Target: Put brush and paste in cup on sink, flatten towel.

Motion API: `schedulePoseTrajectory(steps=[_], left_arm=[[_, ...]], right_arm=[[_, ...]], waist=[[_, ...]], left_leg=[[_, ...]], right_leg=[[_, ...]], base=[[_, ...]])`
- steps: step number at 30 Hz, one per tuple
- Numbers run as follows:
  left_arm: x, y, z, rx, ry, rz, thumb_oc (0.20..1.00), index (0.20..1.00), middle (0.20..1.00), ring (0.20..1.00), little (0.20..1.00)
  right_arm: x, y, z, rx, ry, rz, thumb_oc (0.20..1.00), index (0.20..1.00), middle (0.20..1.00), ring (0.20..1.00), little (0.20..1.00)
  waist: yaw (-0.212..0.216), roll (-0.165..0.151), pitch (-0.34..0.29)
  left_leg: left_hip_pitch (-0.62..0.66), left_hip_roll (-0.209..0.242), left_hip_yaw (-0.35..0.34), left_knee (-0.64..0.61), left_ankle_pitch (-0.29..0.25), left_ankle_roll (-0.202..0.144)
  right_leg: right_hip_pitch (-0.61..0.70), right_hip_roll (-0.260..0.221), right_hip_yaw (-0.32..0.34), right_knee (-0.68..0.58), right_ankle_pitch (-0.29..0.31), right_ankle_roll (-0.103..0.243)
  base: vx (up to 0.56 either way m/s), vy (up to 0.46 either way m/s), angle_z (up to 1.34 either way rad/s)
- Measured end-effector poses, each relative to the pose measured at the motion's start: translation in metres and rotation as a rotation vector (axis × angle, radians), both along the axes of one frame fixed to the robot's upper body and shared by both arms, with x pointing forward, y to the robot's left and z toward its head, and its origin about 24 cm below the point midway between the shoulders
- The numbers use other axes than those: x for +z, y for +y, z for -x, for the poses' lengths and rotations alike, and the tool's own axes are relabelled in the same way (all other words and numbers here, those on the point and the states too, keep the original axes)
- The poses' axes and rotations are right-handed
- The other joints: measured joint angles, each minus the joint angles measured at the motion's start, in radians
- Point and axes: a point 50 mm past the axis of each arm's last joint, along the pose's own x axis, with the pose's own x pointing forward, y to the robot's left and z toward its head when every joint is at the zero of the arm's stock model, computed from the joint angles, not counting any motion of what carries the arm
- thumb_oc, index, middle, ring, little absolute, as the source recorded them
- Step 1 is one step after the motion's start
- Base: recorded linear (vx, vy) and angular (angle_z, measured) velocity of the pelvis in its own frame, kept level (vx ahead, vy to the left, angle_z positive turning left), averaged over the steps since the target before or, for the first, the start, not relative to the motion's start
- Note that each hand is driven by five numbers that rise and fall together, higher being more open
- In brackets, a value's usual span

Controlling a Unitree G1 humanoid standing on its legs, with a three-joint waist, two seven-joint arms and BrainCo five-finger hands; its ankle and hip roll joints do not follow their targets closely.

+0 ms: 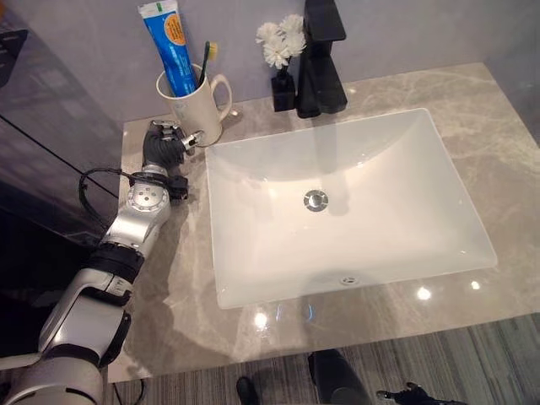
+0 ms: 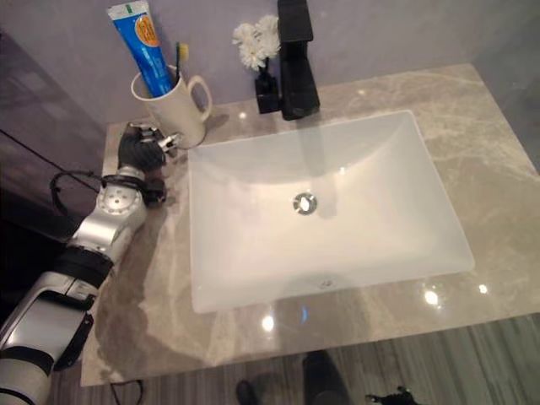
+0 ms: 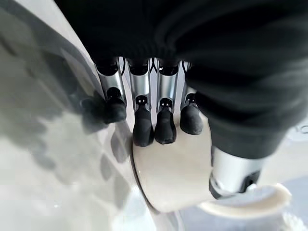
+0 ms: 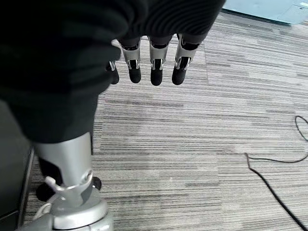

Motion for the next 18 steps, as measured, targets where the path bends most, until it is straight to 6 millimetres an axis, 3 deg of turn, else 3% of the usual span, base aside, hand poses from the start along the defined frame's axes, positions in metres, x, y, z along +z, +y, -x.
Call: schedulePoseTrajectory(steps=[18], left_arm=[[0.016,-0.024,-0.012,-0.025,-0.033,-0.06,0.2,0.2,0.2,0.2,0.2]], right_arm=[[0.0,0.002,-0.001,-0.015,-0.024,0.006,1.0,1.0,1.0,1.0,1.0]], waist=[[-0.007,-0.005,-0.014]], left_leg=[[-0.028,-0.004,0.026,0.0,0.002,-0.003]], right_leg=[[-0.065,0.005,0.026,0.047,-0.015,-0.002]], base=[[0.0,-0.005,-0.03]])
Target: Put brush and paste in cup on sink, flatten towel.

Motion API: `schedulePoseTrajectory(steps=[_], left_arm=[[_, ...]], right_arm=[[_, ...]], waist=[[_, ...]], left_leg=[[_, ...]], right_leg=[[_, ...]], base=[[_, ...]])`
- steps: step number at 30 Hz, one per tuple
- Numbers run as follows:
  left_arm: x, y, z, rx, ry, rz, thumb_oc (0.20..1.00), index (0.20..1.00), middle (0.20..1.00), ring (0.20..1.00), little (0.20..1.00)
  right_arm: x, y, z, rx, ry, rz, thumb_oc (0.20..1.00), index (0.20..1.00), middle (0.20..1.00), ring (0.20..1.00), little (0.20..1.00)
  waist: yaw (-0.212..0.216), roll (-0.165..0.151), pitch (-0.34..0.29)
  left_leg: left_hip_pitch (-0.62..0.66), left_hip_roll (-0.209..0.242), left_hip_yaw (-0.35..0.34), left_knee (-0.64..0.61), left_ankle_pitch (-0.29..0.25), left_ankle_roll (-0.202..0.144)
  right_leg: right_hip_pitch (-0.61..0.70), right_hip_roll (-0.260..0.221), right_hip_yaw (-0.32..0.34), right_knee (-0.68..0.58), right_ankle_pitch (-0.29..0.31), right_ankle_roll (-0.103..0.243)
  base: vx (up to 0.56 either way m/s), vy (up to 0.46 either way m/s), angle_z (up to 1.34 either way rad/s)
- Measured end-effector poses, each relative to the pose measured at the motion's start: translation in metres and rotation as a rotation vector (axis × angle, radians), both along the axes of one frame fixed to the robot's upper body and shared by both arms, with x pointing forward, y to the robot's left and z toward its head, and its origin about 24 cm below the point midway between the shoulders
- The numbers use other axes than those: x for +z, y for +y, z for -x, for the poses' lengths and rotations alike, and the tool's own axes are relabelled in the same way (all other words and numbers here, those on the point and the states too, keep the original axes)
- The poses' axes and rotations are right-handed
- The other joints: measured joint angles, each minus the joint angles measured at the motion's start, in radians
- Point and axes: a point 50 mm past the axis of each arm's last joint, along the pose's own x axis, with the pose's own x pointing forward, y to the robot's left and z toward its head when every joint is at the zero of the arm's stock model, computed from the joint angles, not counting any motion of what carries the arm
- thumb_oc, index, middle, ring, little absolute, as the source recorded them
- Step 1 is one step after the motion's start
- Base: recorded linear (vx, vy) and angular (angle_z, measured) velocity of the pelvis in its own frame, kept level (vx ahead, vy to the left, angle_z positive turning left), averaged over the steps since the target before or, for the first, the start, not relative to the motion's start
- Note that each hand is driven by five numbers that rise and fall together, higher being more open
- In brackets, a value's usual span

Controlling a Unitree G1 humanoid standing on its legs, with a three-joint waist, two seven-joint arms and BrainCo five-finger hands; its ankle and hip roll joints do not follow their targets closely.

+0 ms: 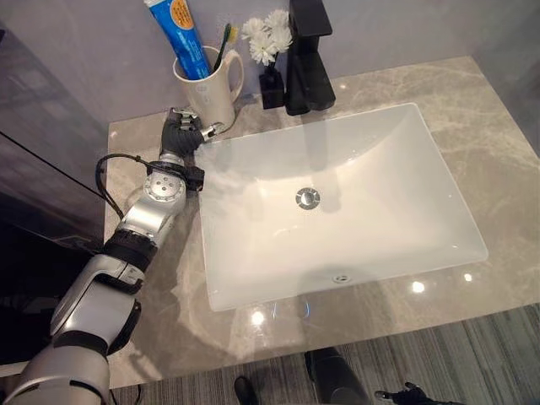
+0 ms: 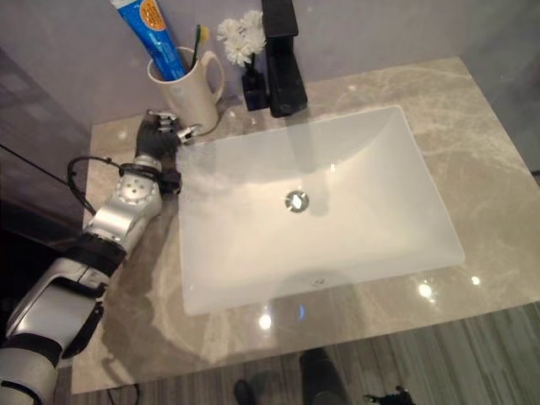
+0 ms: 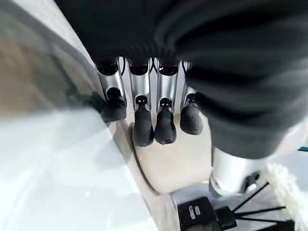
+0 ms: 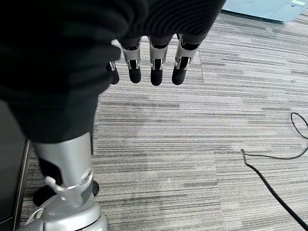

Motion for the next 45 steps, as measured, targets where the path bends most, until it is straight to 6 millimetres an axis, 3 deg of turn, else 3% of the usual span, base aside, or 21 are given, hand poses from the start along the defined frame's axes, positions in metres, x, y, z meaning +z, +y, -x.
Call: schedulePoseTrajectory(steps=[9,13,17,19,20,23,24,26,29,32,38,40,45], left_arm=[[-0.006,-0.009,-0.002,0.047,-0.006,0.006,0.2,0.2,0.2,0.2,0.2],[-0.026,-0.009,0.008,0.065,0.006,0.072,0.2,0.2,0.2,0.2,0.2],[-0.064,0.007,0.036,0.094,0.048,0.161,0.2,0.2,0.2,0.2,0.2],[-0.083,0.018,0.052,0.129,0.075,0.159,0.2,0.2,0.2,0.2,0.2],[-0.091,0.035,0.066,0.17,0.085,0.085,0.2,0.2,0.2,0.2,0.2],[-0.108,0.076,0.097,0.294,0.122,-0.026,0.2,0.2,0.2,0.2,0.2],[-0.119,0.098,0.12,0.369,0.154,-0.074,0.2,0.2,0.2,0.2,0.2],[-0.125,0.108,0.13,0.406,0.177,-0.086,0.2,0.2,0.2,0.2,0.2],[-0.137,0.122,0.16,0.442,0.225,-0.088,0.2,0.2,0.2,0.2,0.2],[-0.144,0.12,0.174,0.434,0.236,-0.061,0.2,0.2,0.2,0.2,0.2],[-0.154,0.101,0.191,0.304,0.259,-0.014,0.2,0.2,0.2,0.2,0.2],[-0.166,0.095,0.196,0.295,0.297,0.04,0.2,0.2,0.2,0.2,0.2],[-0.224,0.09,0.22,0.302,0.568,0.098,0.2,0.2,0.2,0.2,0.2]], right_arm=[[0.0,0.002,-0.002,0.014,-0.006,0.015,1.0,1.0,1.0,1.0,1.0],[0.001,0.002,-0.006,0.015,-0.016,0.016,1.0,1.0,1.0,1.0,1.0],[0.002,-0.002,-0.006,-0.006,-0.017,0.021,1.0,1.0,1.0,1.0,1.0],[0.002,-0.002,-0.004,-0.006,-0.015,0.022,1.0,1.0,1.0,1.0,1.0],[0.001,-0.001,-0.003,-0.01,-0.014,0.016,1.0,1.0,1.0,1.0,1.0],[0.001,-0.003,-0.001,-0.043,-0.019,0.008,1.0,1.0,1.0,1.0,1.0],[0.0,-0.004,0.006,-0.057,-0.006,0.002,1.0,1.0,1.0,1.0,1.0],[-0.002,-0.005,0.016,-0.071,0.018,-0.006,1.0,1.0,1.0,1.0,1.0],[-0.003,-0.004,0.023,-0.078,0.034,-0.015,1.0,1.0,1.0,1.0,1.0],[-0.003,-0.005,0.026,-0.058,0.053,-0.014,1.0,1.0,1.0,1.0,1.0],[-0.001,-0.004,0.012,-0.044,0.005,-0.019,1.0,1.0,1.0,1.0,1.0],[-0.001,-0.004,0.013,-0.047,0.002,-0.02,1.0,1.0,1.0,1.0,1.0],[-0.001,0.001,0.005,-0.057,-0.041,-0.036,1.0,1.0,1.0,1.0,1.0]], waist=[[-0.01,0.001,-0.006],[0.0,-0.006,-0.023],[0.012,-0.013,-0.024],[0.028,-0.024,-0.029],[0.052,-0.04,-0.035],[0.064,-0.058,-0.031],[0.067,-0.068,-0.032],[0.094,-0.087,-0.034],[0.104,-0.112,-0.047],[0.128,-0.123,-0.053],[0.181,-0.134,-0.063],[0.197,-0.14,-0.061],[0.207,-0.184,-0.03]], left_leg=[[0.004,0.004,-0.004,0.0,0.0,0.0],[0.013,0.01,-0.007,0.0,0.002,-0.003],[0.059,0.026,-0.034,0.0,0.004,-0.007],[0.077,0.025,-0.049,0.0,0.008,-0.012],[0.081,0.024,-0.063,0.0,0.011,-0.015],[0.114,0.03,-0.062,-0.004,0.01,-0.014],[0.131,0.031,-0.062,-0.004,0.004,-0.005],[0.143,0.029,-0.07,-0.003,0.004,-0.003],[0.163,0.029,-0.088,-0.003,0.004,-0.003],[0.196,0.029,-0.088,0.0,0.001,-0.001],[0.271,0.004,-0.09,-0.004,-0.019,0.021],[0.284,-0.01,-0.09,0.001,-0.019,0.022],[0.274,-0.062,-0.098,0.058,-0.043,0.058]], right_leg=[[-0.002,0.001,-0.006,0.022,-0.008,-0.005],[0.006,0.003,-0.011,0.031,-0.009,-0.007],[0.071,0.008,-0.041,0.03,-0.02,-0.017],[0.096,0.004,-0.059,0.029,-0.028,-0.013],[0.107,-0.002,-0.068,0.029,-0.033,-0.009],[0.142,0.001,-0.069,0.026,-0.037,-0.014],[0.163,0.003,-0.07,0.024,-0.04,-0.014],[0.176,-0.003,-0.078,0.025,-0.04,-0.012],[0.21,-0.004,-0.09,0.009,-0.036,-0.007],[0.253,-0.003,-0.091,-0.009,-0.032,-0.002],[0.352,-0.024,-0.091,-0.045,-0.024,0.019],[0.363,-0.038,-0.088,-0.043,-0.02,0.023],[0.374,-0.091,-0.08,-0.02,-0.024,0.049]], base=[[-0.01,-0.007,0.01],[0.0,0.0,0.0],[-0.01,0.011,0.15],[-0.01,0.021,0.31],[0.0,0.037,0.22],[-0.02,0.045,0.04],[-0.04,0.05,0.03],[-0.03,0.053,0.09],[-0.01,0.063,0.1],[-0.03,0.078,0.03],[-0.08,0.139,0.01],[-0.11,0.107,0.03],[-0.11,0.127,0.07]])
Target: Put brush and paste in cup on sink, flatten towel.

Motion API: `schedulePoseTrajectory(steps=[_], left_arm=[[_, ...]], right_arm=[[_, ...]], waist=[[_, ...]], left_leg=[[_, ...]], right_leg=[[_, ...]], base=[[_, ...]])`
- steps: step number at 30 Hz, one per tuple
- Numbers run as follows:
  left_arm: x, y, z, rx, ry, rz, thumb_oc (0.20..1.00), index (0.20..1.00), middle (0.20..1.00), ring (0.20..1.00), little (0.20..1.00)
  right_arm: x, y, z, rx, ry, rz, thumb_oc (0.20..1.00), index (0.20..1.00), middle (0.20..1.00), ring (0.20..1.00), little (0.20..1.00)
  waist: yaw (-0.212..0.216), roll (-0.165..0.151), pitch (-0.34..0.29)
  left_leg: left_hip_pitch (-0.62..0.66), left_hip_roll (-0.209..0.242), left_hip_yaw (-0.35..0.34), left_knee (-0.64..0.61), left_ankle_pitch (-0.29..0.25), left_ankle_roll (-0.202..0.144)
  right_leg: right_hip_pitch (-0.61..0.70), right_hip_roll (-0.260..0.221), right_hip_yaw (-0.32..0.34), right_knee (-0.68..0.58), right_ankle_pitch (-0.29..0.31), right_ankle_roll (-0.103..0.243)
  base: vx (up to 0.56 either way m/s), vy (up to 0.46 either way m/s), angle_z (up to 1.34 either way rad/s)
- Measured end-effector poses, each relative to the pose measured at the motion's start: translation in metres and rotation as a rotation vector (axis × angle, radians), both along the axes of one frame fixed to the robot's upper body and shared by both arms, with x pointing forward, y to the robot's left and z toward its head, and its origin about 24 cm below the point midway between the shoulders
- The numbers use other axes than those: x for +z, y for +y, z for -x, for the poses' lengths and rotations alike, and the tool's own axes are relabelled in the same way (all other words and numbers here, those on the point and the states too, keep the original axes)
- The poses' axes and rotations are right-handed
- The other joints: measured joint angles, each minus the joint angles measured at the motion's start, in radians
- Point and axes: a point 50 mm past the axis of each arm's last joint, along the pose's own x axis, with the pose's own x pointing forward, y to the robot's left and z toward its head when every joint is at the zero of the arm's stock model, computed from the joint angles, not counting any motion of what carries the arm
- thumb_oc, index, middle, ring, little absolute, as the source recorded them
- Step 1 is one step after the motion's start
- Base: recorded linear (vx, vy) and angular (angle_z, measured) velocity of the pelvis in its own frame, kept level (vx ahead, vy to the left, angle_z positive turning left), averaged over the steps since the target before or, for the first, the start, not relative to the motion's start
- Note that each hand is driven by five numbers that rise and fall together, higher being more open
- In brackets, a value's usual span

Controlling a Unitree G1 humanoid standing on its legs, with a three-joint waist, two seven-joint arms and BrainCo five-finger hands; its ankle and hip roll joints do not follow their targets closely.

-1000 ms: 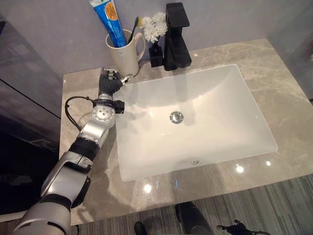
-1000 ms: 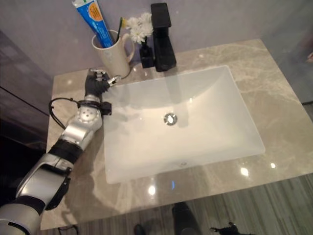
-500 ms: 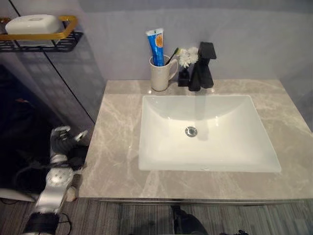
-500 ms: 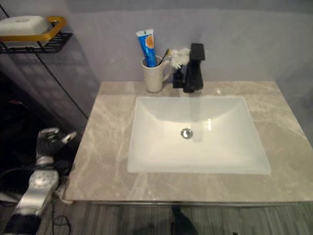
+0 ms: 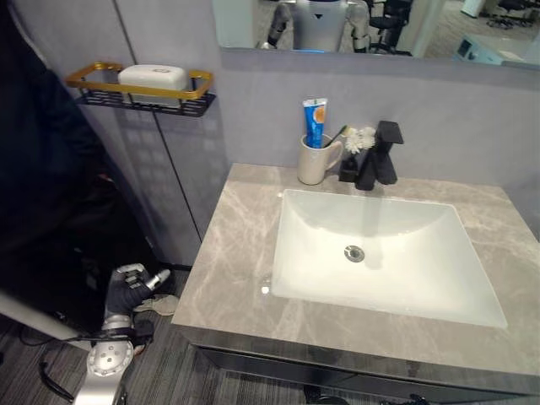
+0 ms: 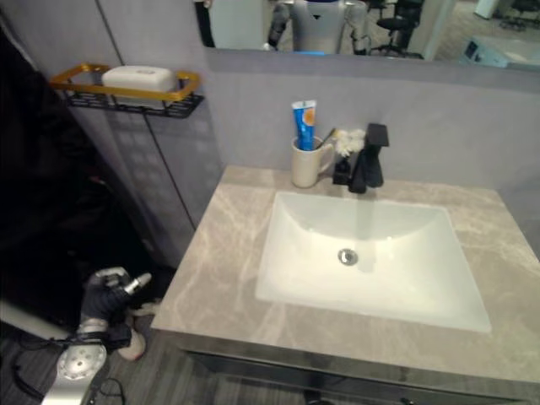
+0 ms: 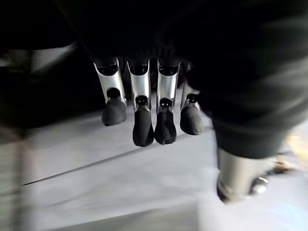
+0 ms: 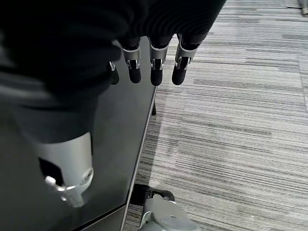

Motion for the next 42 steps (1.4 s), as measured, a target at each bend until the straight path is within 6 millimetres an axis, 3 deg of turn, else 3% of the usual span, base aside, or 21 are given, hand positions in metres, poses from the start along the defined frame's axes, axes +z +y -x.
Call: schedulePoseTrajectory(steps=[1,3,6,7,9,10,12,15,17,18,20,21,24,25,26,27,32,34,37,38,42], left_arm=[[-0.008,0.002,0.012,-0.015,0.07,0.0,0.2,0.2,0.2,0.2,0.2],[-0.009,0.001,0.013,-0.091,0.106,-0.028,0.473,0.473,0.473,0.473,0.473],[-0.002,0.008,0.008,-0.196,0.154,-0.124,1.0,1.0,1.0,1.0,1.0],[0.002,0.011,0.004,-0.194,0.145,-0.148,1.0,1.0,1.0,1.0,1.0],[0.02,0.029,-0.007,-0.213,0.124,-0.267,1.0,1.0,1.0,1.0,1.0],[0.02,0.03,-0.006,-0.215,0.131,-0.268,1.0,1.0,1.0,1.0,1.0],[0.012,0.028,0.002,-0.209,0.158,-0.247,1.0,1.0,1.0,1.0,1.0],[0.013,0.034,0.008,-0.175,0.163,-0.247,1.0,1.0,1.0,1.0,1.0],[0.012,0.035,0.009,-0.158,0.158,-0.235,1.0,1.0,1.0,1.0,1.0],[0.004,0.034,0.015,-0.12,0.171,-0.195,1.0,1.0,1.0,1.0,1.0],[-0.01,0.035,0.019,-0.1,0.227,-0.171,1.0,1.0,1.0,1.0,1.0],[-0.028,0.035,0.032,-0.062,0.305,-0.134,1.0,1.0,1.0,1.0,1.0],[-0.047,0.021,0.034,0.003,0.32,-0.037,1.0,1.0,1.0,1.0,1.0],[-0.052,0.021,0.04,0.015,0.346,-0.028,1.0,1.0,1.0,1.0,1.0],[-0.069,0.023,0.06,0.082,0.438,0.009,1.0,1.0,1.0,1.0,1.0],[-0.085,0.017,0.068,0.139,0.497,0.062,1.0,1.0,1.0,1.0,1.0],[-0.125,0.002,0.117,0.269,0.766,0.15,1.0,1.0,1.0,1.0,1.0],[-0.138,-0.004,0.137,0.381,0.906,0.192,1.0,1.0,1.0,1.0,1.0],[-0.139,-0.014,0.122,0.341,0.871,0.205,1.0,1.0,1.0,1.0,1.0],[-0.136,-0.015,0.107,0.309,0.832,0.183,1.0,1.0,1.0,1.0,1.0],[-0.132,-0.028,0.073,0.165,0.774,0.138,1.0,1.0,1.0,1.0,1.0]], right_arm=[[0.0,0.001,0.001,-0.031,-0.014,-0.009,1.0,1.0,1.0,1.0,1.0],[-0.001,-0.003,0.013,-0.06,0.014,-0.003,1.0,1.0,1.0,1.0,1.0],[0.0,-0.007,0.013,-0.09,0.0,0.003,1.0,1.0,1.0,1.0,1.0],[0.001,-0.008,0.008,-0.09,-0.014,0.004,1.0,1.0,1.0,1.0,1.0],[-0.002,-0.003,0.014,-0.168,-0.018,-0.027,1.0,1.0,1.0,1.0,1.0],[-0.002,-0.003,0.016,-0.167,-0.01,-0.023,1.0,1.0,1.0,1.0,1.0],[-0.002,-0.005,0.024,-0.18,0.013,-0.01,1.0,1.0,1.0,1.0,1.0],[0.001,-0.012,0.021,-0.177,-0.003,0.012,1.0,1.0,1.0,1.0,1.0],[0.002,-0.013,0.014,-0.17,-0.024,0.013,1.0,1.0,1.0,1.0,1.0],[0.004,-0.011,0.002,-0.157,-0.054,0.01,1.0,1.0,1.0,1.0,1.0],[0.007,-0.003,-0.024,-0.132,-0.127,-0.006,1.0,1.0,1.0,1.0,1.0],[0.014,-0.006,-0.04,-0.111,-0.191,0.01,1.0,1.0,1.0,1.0,1.0],[0.01,-0.005,-0.029,-0.113,-0.158,0.014,1.0,1.0,1.0,1.0,1.0],[0.008,-0.002,-0.024,-0.115,-0.145,0.008,1.0,1.0,1.0,1.0,1.0],[0.006,-0.003,-0.015,-0.105,-0.111,0.017,1.0,1.0,1.0,1.0,1.0],[0.008,-0.008,-0.016,-0.094,-0.106,0.042,1.0,1.0,1.0,1.0,1.0],[0.007,-0.024,0.014,-0.066,-0.008,0.107,1.0,1.0,1.0,1.0,1.0],[0.008,-0.023,0.009,-0.031,-0.005,0.116,1.0,1.0,1.0,1.0,1.0],[0.012,-0.034,0.012,-0.008,0.009,0.155,1.0,1.0,1.0,1.0,1.0],[0.014,-0.035,0.004,0.0,-0.015,0.165,1.0,1.0,1.0,1.0,1.0],[0.024,-0.039,-0.026,0.05,-0.102,0.188,1.0,1.0,1.0,1.0,1.0]], waist=[[-0.004,-0.027,0.015],[-0.002,-0.05,0.04],[-0.011,-0.073,0.069],[-0.009,-0.062,0.081],[-0.063,-0.032,0.108],[-0.057,-0.005,0.112],[-0.052,0.066,0.11],[-0.042,0.105,0.122],[-0.022,0.11,0.122],[0.033,0.113,0.115],[0.032,0.073,0.118],[0.023,0.085,0.113],[0.052,0.076,0.098],[0.061,0.061,0.089],[0.068,0.01,0.065],[0.073,0.031,0.071],[0.054,0.078,0.061],[0.07,0.069,0.068],[0.058,0.088,0.083],[0.064,0.068,0.099],[0.047,0.081,0.123]], left_leg=[[-0.001,-0.019,-0.006,0.013,-0.002,0.007],[-0.017,-0.054,-0.021,0.065,-0.017,0.031],[-0.065,-0.112,-0.004,0.161,-0.06,0.077],[-0.082,-0.109,0.011,0.182,-0.073,0.093],[-0.173,-0.133,0.028,0.293,-0.1,0.15],[-0.189,-0.112,0.052,0.297,-0.099,0.167],[-0.182,-0.076,0.069,0.237,-0.048,0.162],[-0.176,-0.074,0.096,0.144,0.027,0.168],[-0.176,-0.066,0.13,0.121,0.041,0.168],[-0.168,-0.034,0.209,0.093,0.049,0.162],[-0.203,-0.008,0.262,0.132,0.059,0.148],[-0.221,0.03,0.284,0.097,0.072,0.151],[-0.201,0.061,0.347,0.056,0.127,0.118],[-0.195,0.057,0.368,0.051,0.135,0.107],[-0.209,0.049,0.401,0.058,0.147,0.085],[-0.203,0.061,0.417,0.059,0.155,0.074],[-0.204,0.116,0.342,0.073,0.193,0.014],[-0.214,0.133,0.305,0.122,0.214,-0.007],[-0.257,0.153,0.198,0.163,0.238,-0.035],[-0.299,0.147,0.101,0.225,0.241,-0.042],[-0.269,-0.012,-0.132,0.082,0.215,-0.041]], right_leg=[[0.003,-0.023,0.0,0.008,0.0,0.005],[0.011,-0.061,-0.005,0.024,0.003,0.019],[-0.004,-0.118,0.025,0.024,0.087,0.066],[-0.021,-0.123,0.02,0.016,0.137,0.083],[-0.066,-0.13,0.043,0.014,0.274,-0.08],[-0.097,-0.108,0.042,0.07,0.235,-0.055],[-0.127,-0.041,0.025,0.273,-0.013,0.013],[-0.052,-0.017,-0.016,0.32,-0.157,0.05],[-0.016,-0.018,-0.016,0.314,-0.217,0.07],[0.015,-0.048,-0.126,0.336,-0.255,0.07],[0.053,-0.026,-0.182,0.234,-0.163,0.029],[0.078,0.004,-0.182,0.127,-0.139,0.045],[0.075,-0.007,-0.25,0.404,-0.326,0.034],[0.101,-0.018,-0.269,0.381,-0.333,0.03],[0.163,0.007,-0.282,0.196,-0.354,-0.018],[0.173,0.023,-0.277,0.155,-0.336,-0.04],[0.177,0.096,-0.214,0.099,-0.314,-0.085],[0.169,0.106,-0.166,0.085,-0.298,-0.113],[0.14,0.13,-0.138,0.076,-0.262,-0.128],[0.125,0.13,-0.101,0.075,-0.247,-0.146],[0.112,0.138,-0.004,0.027,-0.188,-0.147]], base=[[-0.19,0.256,0.17],[-0.24,0.283,0.25],[-0.13,0.108,-0.08],[-0.19,0.163,-0.24],[-0.27,0.317,-0.18],[-0.26,0.287,-0.42],[-0.12,0.064,-0.45],[-0.18,0.0,-0.31],[-0.26,-0.034,-0.76],[-0.22,-0.012,-1.27],[-0.34,-0.042,-1.38],[-0.27,-0.099,-1.07],[-0.12,-0.115,-0.77],[-0.09,-0.189,-0.97],[-0.12,-0.23,-0.9],[-0.05,-0.124,-0.77],[-0.1,-0.139,-0.39],[-0.15,-0.094,-0.7],[-0.13,-0.105,-0.42],[-0.05,-0.077,-0.73],[-0.01,-0.038,-0.76]])
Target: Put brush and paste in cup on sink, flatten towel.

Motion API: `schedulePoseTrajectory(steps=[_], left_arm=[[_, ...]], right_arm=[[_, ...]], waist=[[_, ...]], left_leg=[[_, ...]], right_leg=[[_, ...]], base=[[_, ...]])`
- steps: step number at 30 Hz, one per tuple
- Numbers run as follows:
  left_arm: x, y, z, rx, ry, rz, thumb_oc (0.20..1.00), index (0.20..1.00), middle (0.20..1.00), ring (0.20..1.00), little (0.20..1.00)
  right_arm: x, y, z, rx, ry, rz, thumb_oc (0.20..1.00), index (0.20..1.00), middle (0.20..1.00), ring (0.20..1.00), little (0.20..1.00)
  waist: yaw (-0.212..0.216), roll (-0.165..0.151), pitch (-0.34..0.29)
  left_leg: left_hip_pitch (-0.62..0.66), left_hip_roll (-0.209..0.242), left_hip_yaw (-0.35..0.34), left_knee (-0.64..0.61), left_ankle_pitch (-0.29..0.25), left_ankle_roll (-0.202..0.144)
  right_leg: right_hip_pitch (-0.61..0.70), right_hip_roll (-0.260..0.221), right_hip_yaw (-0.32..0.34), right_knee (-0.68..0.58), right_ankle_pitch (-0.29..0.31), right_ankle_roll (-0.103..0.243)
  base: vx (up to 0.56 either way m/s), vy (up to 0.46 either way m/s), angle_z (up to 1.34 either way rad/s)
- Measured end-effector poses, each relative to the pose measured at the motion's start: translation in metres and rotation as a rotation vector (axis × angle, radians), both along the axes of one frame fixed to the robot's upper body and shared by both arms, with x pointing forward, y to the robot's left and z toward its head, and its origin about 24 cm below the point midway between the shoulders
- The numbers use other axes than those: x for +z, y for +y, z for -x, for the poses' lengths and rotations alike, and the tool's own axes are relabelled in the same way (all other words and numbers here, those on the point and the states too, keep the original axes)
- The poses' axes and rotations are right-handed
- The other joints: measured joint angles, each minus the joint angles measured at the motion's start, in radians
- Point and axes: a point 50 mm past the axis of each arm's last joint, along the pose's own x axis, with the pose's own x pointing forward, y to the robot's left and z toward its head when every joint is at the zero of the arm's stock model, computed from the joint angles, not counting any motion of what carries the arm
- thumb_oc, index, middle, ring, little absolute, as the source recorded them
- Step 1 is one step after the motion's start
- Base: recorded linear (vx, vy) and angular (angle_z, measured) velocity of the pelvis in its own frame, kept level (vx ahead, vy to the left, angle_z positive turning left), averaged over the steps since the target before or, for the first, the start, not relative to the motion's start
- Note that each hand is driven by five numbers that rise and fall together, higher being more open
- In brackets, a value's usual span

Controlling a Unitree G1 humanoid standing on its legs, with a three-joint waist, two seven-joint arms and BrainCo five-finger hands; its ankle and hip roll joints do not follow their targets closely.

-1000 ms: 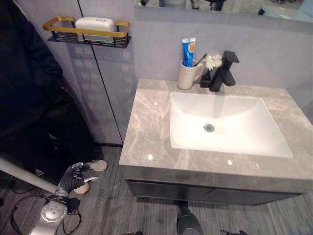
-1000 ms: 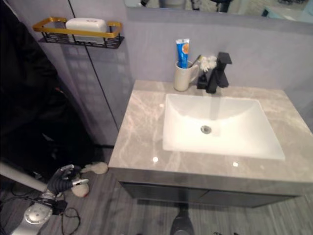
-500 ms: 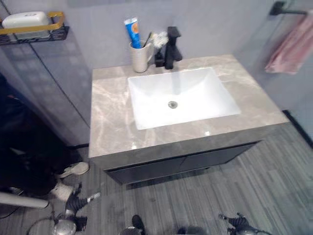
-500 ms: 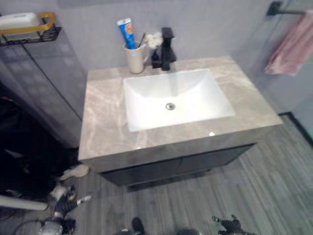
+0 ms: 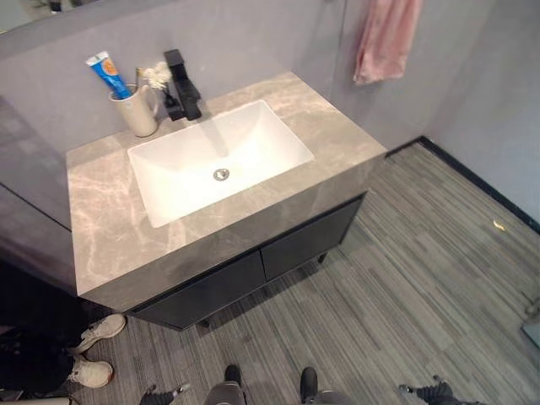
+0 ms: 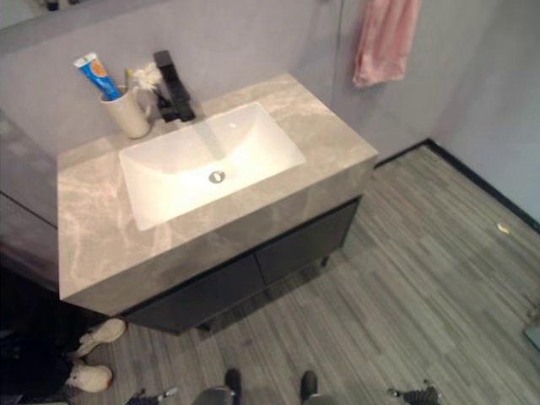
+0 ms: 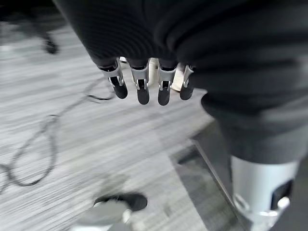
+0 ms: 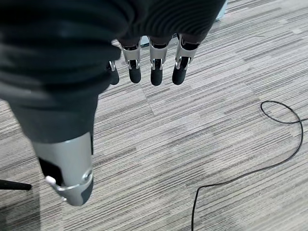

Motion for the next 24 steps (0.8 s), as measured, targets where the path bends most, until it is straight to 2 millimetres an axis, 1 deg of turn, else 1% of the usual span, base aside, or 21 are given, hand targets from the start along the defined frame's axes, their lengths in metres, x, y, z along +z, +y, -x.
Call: schedulePoseTrajectory(steps=[1,2,3,5,7,8,9,11,12,13,14,15,16,17,18,19,20,21,22,23,24], left_arm=[[0.001,-0.003,-0.003,-0.047,-0.004,-0.001,1.0,1.0,1.0,1.0,1.0],[0.002,-0.006,-0.009,-0.133,-0.001,-0.012,1.0,1.0,1.0,1.0,1.0],[0.003,-0.009,-0.017,-0.154,-0.021,-0.008,1.0,1.0,1.0,1.0,1.0],[0.009,-0.016,-0.042,-0.226,-0.067,-0.02,1.0,1.0,1.0,1.0,1.0],[0.015,-0.018,-0.056,-0.279,-0.106,-0.039,1.0,1.0,1.0,1.0,1.0],[0.019,-0.019,-0.065,-0.32,-0.127,-0.057,1.0,1.0,1.0,1.0,1.0],[0.02,-0.018,-0.064,-0.362,-0.121,-0.08,1.0,1.0,1.0,1.0,1.0],[0.022,-0.019,-0.07,-0.369,-0.136,-0.087,1.0,1.0,1.0,1.0,1.0],[0.024,-0.018,-0.073,-0.375,-0.145,-0.096,1.0,1.0,1.0,1.0,1.0],[0.028,-0.019,-0.081,-0.419,-0.167,-0.122,1.0,1.0,1.0,1.0,1.0],[0.029,-0.018,-0.079,-0.457,-0.161,-0.141,1.0,1.0,1.0,1.0,1.0],[0.03,-0.014,-0.078,-0.508,-0.151,-0.171,1.0,1.0,1.0,1.0,1.0],[0.031,-0.012,-0.079,-0.503,-0.153,-0.177,1.0,1.0,1.0,1.0,1.0],[0.033,-0.012,-0.083,-0.502,-0.163,-0.182,1.0,1.0,1.0,1.0,1.0],[0.036,-0.012,-0.087,-0.505,-0.186,-0.185,1.0,1.0,1.0,1.0,1.0],[0.039,-0.008,-0.087,-0.507,-0.199,-0.196,1.0,1.0,1.0,1.0,1.0],[0.041,-0.006,-0.089,-0.505,-0.21,-0.205,1.0,1.0,1.0,1.0,1.0],[0.04,0.0,-0.084,-0.485,-0.198,-0.217,1.0,1.0,1.0,1.0,1.0],[0.039,0.006,-0.078,-0.479,-0.174,-0.245,1.0,1.0,1.0,1.0,1.0],[0.038,0.011,-0.072,-0.481,-0.153,-0.263,1.0,1.0,1.0,1.0,1.0],[0.037,0.013,-0.071,-0.482,-0.145,-0.269,1.0,1.0,1.0,1.0,1.0]], right_arm=[[0.0,0.003,-0.006,0.024,-0.007,-0.003,1.0,1.0,1.0,1.0,1.0],[0.001,0.007,-0.012,0.065,-0.014,-0.004,1.0,1.0,1.0,1.0,1.0],[0.002,0.007,-0.016,0.089,-0.017,0.0,1.0,1.0,1.0,1.0,1.0],[0.002,0.009,-0.02,0.114,-0.019,-0.007,1.0,1.0,1.0,1.0,1.0],[0.001,0.01,-0.019,0.136,-0.007,-0.006,1.0,1.0,1.0,1.0,1.0],[0.001,0.012,-0.02,0.149,-0.004,-0.005,1.0,1.0,1.0,1.0,1.0],[0.007,0.015,-0.037,0.177,-0.06,-0.007,1.0,1.0,1.0,1.0,1.0],[0.006,0.021,-0.038,0.191,-0.08,-0.021,1.0,1.0,1.0,1.0,1.0],[0.002,0.024,-0.03,0.189,-0.055,-0.033,1.0,1.0,1.0,1.0,1.0],[-0.003,0.027,-0.02,0.179,-0.027,-0.046,1.0,1.0,1.0,1.0,1.0],[-0.004,0.029,-0.021,0.172,-0.028,-0.05,1.0,1.0,1.0,1.0,1.0],[-0.001,0.032,-0.032,0.181,-0.063,-0.054,1.0,1.0,1.0,1.0,1.0],[0.0,0.033,-0.037,0.187,-0.071,-0.054,1.0,1.0,1.0,1.0,1.0],[-0.001,0.033,-0.035,0.189,-0.063,-0.052,1.0,1.0,1.0,1.0,1.0],[-0.003,0.033,-0.028,0.179,-0.046,-0.054,1.0,1.0,1.0,1.0,1.0],[-0.005,0.036,-0.025,0.177,-0.04,-0.063,1.0,1.0,1.0,1.0,1.0],[-0.005,0.038,-0.028,0.178,-0.047,-0.068,1.0,1.0,1.0,1.0,1.0],[-0.004,0.043,-0.034,0.186,-0.064,-0.076,1.0,1.0,1.0,1.0,1.0],[-0.004,0.048,-0.04,0.206,-0.076,-0.083,1.0,1.0,1.0,1.0,1.0],[-0.004,0.052,-0.043,0.22,-0.085,-0.088,1.0,1.0,1.0,1.0,1.0],[-0.004,0.051,-0.04,0.216,-0.08,-0.088,1.0,1.0,1.0,1.0,1.0]], waist=[[-0.004,0.004,0.004],[0.004,0.005,0.006],[0.006,0.004,0.008],[-0.001,0.006,0.022],[0.001,-0.001,0.029],[0.002,-0.013,0.035],[0.028,-0.011,0.035],[0.001,0.004,0.042],[0.003,0.004,0.043],[-0.016,-0.008,0.046],[-0.017,-0.009,0.044],[-0.017,-0.012,0.044],[-0.021,-0.016,0.047],[-0.029,-0.022,0.046],[-0.031,-0.031,0.048],[-0.025,-0.048,0.05],[-0.021,-0.048,0.05],[-0.01,-0.04,0.053],[0.008,-0.037,0.053],[0.009,-0.039,0.051],[-0.002,-0.042,0.048]], left_leg=[[0.022,-0.018,-0.038,-0.018,-0.024,0.036],[0.035,-0.015,-0.1,-0.025,-0.029,0.04],[0.035,-0.015,-0.121,-0.023,-0.04,0.036],[0.032,-0.026,-0.13,0.009,-0.099,0.055],[0.033,-0.044,-0.106,0.02,-0.121,0.068],[0.033,-0.074,-0.121,0.042,-0.146,0.074],[0.037,-0.129,-0.197,0.041,-0.155,0.141],[0.04,-0.13,-0.15,0.041,-0.143,0.153],[0.054,-0.13,-0.135,0.035,-0.143,0.153],[0.066,-0.146,-0.097,0.047,-0.149,0.156],[0.071,-0.145,-0.067,0.047,-0.156,0.169],[0.067,-0.132,-0.002,0.04,-0.165,0.186],[0.073,-0.127,0.038,0.024,-0.166,0.199],[0.07,-0.133,0.057,0.023,-0.168,0.204],[0.086,-0.133,0.089,0.025,-0.166,0.209],[0.096,-0.132,0.135,0.021,-0.161,0.205],[0.098,-0.112,0.174,0.017,-0.161,0.205],[0.1,-0.083,0.219,0.011,-0.161,0.206],[0.111,-0.057,0.268,-0.005,-0.16,0.204],[0.121,-0.045,0.285,-0.02,-0.158,0.2],[0.123,-0.041,0.282,-0.024,-0.154,0.194]], right_leg=[[-0.008,0.014,0.04,-0.001,0.001,0.004],[-0.016,0.017,0.07,0.002,0.004,0.005],[-0.025,0.014,0.083,-0.004,0.009,0.009],[-0.036,0.014,0.139,-0.012,0.027,0.023],[-0.046,0.005,0.168,-0.011,0.036,0.04],[-0.06,0.002,0.23,-0.006,0.05,0.053],[-0.092,-0.011,0.298,-0.006,0.07,0.079],[-0.094,-0.032,0.242,0.007,0.061,0.101],[-0.08,-0.03,0.238,0.02,0.054,0.114],[-0.084,-0.032,0.255,0.024,0.077,0.111],[-0.094,-0.024,0.286,0.034,0.088,0.125],[-0.122,-0.009,0.35,0.025,0.132,0.154],[-0.126,-0.017,0.345,0.013,0.127,0.162],[-0.123,-0.02,0.32,0.017,0.091,0.133],[-0.144,-0.023,0.3,0.045,0.065,0.132],[-0.171,-0.051,0.243,0.063,0.048,0.126],[-0.192,-0.071,0.142,0.093,0.023,0.141],[-0.216,-0.094,0.003,0.133,0.011,0.146],[-0.229,-0.122,-0.172,0.17,0.007,0.147],[-0.217,-0.137,-0.23,0.189,0.008,0.151],[-0.191,-0.148,-0.22,0.188,0.008,0.155]], base=[[0.04,0.041,-0.95],[0.06,0.07,-1.05],[0.07,0.079,-0.94],[0.07,0.088,-0.73],[0.05,0.1,-0.62],[0.08,0.161,-1.7],[0.06,0.115,-1.78],[0.07,0.26,-1.04],[0.06,0.322,-0.43],[0.06,0.234,-0.62],[0.06,0.215,-1.38],[0.05,0.187,-1.62],[0.02,0.164,-1.53],[-0.02,0.13,-0.81],[-0.06,0.11,-0.75],[-0.06,0.087,-0.99],[-0.04,0.07,-1.24],[-0.02,0.038,-1.54],[0.02,0.014,-1.47],[0.08,0.004,-1.01],[0.12,-0.002,-0.34]])
